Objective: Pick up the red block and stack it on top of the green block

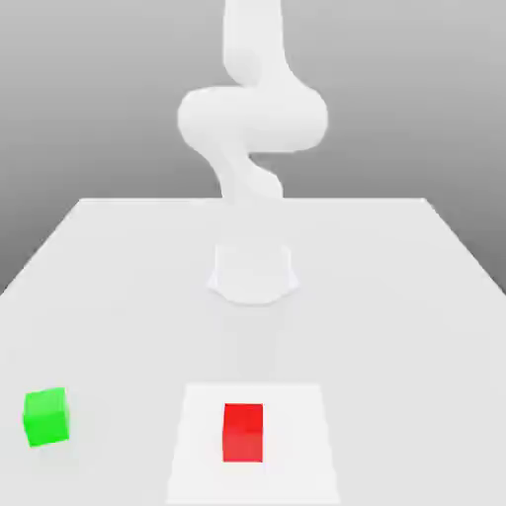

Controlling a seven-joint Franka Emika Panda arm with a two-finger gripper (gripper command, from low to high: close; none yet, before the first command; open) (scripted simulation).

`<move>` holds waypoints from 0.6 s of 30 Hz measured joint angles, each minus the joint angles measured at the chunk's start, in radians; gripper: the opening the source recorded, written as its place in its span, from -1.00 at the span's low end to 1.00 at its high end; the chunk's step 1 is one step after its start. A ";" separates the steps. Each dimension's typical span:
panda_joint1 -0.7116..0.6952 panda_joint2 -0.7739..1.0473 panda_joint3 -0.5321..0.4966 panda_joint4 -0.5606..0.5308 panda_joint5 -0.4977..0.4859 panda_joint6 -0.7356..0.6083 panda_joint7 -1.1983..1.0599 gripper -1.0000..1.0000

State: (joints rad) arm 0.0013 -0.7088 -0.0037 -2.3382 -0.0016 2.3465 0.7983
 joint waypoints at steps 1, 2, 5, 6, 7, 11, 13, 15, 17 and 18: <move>0.000 0.039 -0.001 -0.017 0.000 0.020 -0.001 0.00; -0.001 0.077 -0.002 -0.032 0.001 0.039 -0.003 0.00; -0.001 0.187 -0.006 -0.079 0.000 0.096 -0.005 0.00; -0.001 0.224 -0.007 -0.094 0.000 0.115 -0.006 0.00; 0.000 0.260 -0.008 -0.109 0.000 0.134 -0.007 0.00; -0.001 0.405 -0.012 -0.170 0.001 0.208 -0.012 0.00; -0.002 0.478 -0.014 -0.200 0.002 0.245 -0.015 0.00; -0.002 0.550 -0.016 -0.231 0.002 0.282 -0.017 0.00; -0.003 0.623 -0.018 -0.261 0.004 0.320 -0.021 0.00; -0.004 0.659 -0.018 -0.276 0.004 0.338 -0.022 0.00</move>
State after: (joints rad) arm -0.0030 -0.0498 -0.0219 -2.6144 0.0027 2.6848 0.7762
